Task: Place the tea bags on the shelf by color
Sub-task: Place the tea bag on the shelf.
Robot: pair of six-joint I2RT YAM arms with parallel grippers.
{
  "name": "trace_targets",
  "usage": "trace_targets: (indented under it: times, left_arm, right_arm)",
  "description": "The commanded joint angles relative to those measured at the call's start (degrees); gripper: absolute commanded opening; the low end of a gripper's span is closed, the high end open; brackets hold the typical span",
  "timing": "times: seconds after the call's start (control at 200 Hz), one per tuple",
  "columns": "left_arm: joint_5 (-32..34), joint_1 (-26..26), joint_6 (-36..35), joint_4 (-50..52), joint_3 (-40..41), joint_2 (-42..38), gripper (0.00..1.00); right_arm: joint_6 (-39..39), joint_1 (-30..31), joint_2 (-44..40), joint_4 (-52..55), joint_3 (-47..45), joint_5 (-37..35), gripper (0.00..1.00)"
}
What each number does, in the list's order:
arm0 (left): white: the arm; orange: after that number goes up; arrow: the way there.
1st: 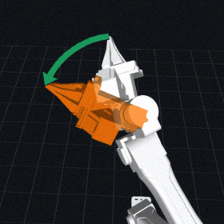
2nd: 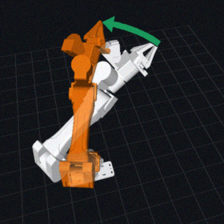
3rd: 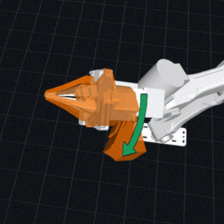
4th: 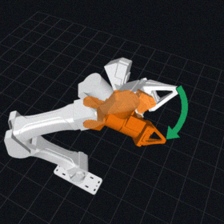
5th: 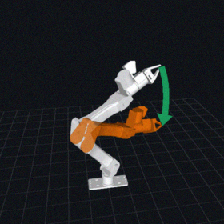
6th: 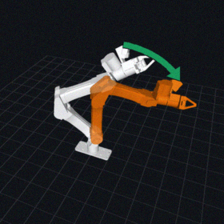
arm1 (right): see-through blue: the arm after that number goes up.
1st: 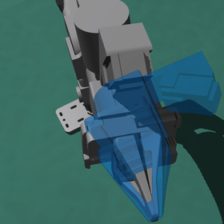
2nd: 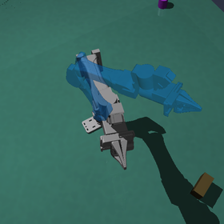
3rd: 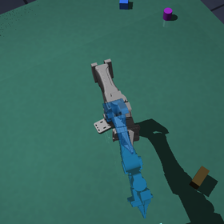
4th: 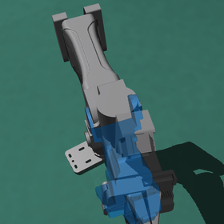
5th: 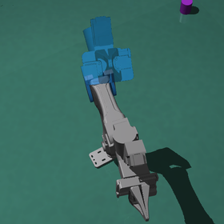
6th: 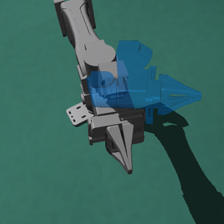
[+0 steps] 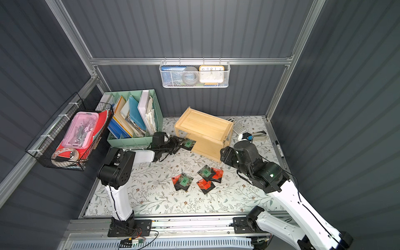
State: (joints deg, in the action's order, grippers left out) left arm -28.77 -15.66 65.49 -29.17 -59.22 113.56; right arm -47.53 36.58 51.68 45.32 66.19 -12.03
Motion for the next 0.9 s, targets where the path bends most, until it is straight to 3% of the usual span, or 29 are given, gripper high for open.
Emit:
trace_targets:
  times: [0.0,0.48,0.895]
  left_arm:
    - [-1.1,0.3,-1.5,0.3,-1.0,-0.3,0.65]
    - [-0.8,0.2,-2.3,1.9,3.7,-3.2,0.67]
    - [-2.6,-0.2,-3.2,2.9,0.1,0.7,0.67]
  right_arm:
    - [-0.2,-0.2,0.1,0.9,-0.5,-0.8,0.64]
    - [-0.2,-0.2,1.4,-0.1,-0.5,-0.4,0.63]
    - [-0.4,-0.2,1.3,0.2,-0.5,-0.8,0.64]
